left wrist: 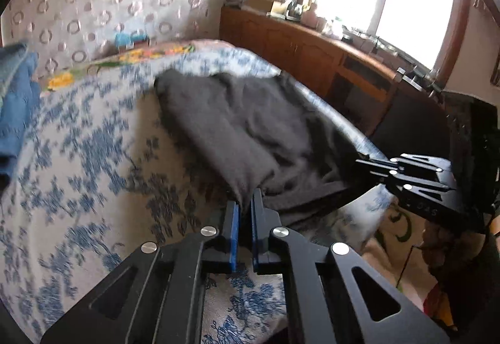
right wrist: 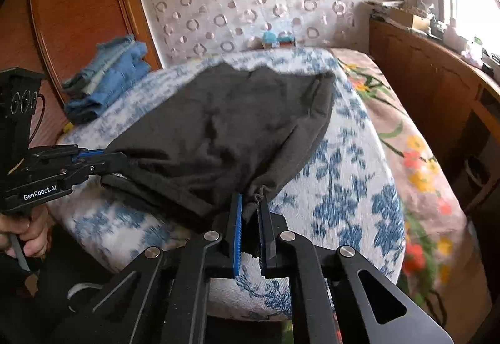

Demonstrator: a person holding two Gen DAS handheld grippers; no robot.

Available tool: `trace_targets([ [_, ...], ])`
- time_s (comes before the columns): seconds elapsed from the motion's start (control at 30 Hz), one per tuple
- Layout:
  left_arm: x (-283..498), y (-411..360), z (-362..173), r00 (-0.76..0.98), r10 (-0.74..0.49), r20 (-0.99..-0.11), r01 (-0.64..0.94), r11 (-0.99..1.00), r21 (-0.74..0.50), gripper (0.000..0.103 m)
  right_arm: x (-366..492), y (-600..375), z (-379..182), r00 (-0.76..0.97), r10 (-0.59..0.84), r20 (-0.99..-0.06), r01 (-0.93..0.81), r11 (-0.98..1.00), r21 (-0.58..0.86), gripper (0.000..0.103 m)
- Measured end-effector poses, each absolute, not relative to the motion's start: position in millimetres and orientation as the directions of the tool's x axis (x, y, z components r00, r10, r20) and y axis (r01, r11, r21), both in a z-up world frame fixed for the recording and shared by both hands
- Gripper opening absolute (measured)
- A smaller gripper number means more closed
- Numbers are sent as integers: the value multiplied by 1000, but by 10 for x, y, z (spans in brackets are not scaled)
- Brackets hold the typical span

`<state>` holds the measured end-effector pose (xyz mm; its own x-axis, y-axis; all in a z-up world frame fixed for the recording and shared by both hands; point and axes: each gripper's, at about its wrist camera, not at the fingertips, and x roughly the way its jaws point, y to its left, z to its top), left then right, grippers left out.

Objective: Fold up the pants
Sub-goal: 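Lift the black shorts up off the bed with both tools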

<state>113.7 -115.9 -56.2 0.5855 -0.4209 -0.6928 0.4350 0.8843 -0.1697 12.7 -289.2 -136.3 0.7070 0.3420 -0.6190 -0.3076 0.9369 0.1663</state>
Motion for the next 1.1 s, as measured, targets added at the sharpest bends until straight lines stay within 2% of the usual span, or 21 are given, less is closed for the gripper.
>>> trace_targets([
  [0.4, 878, -817, 502, 697, -481, -532, 461, 869, -181, 6, -150, -2943, -344, 786, 446, -428, -422, 893, 154, 7],
  [0.77, 588, -421, 1286, 814, -434, -386, 428, 897, -107, 6, -424, -2692, 505, 816, 507, -278, -517, 855, 42, 7],
  [0.93, 647, -228, 1358, 844, -393, -366, 388, 917, -90, 6, -439, -2550, 669, 809, 532, -252, -549, 836, 0, 7],
  [1.1, 968, -72, 1188, 862, -331, -383, 336, 940, -56, 6, -88, -2433, 568, 792, 536, -293, -562, 827, -6, 7],
])
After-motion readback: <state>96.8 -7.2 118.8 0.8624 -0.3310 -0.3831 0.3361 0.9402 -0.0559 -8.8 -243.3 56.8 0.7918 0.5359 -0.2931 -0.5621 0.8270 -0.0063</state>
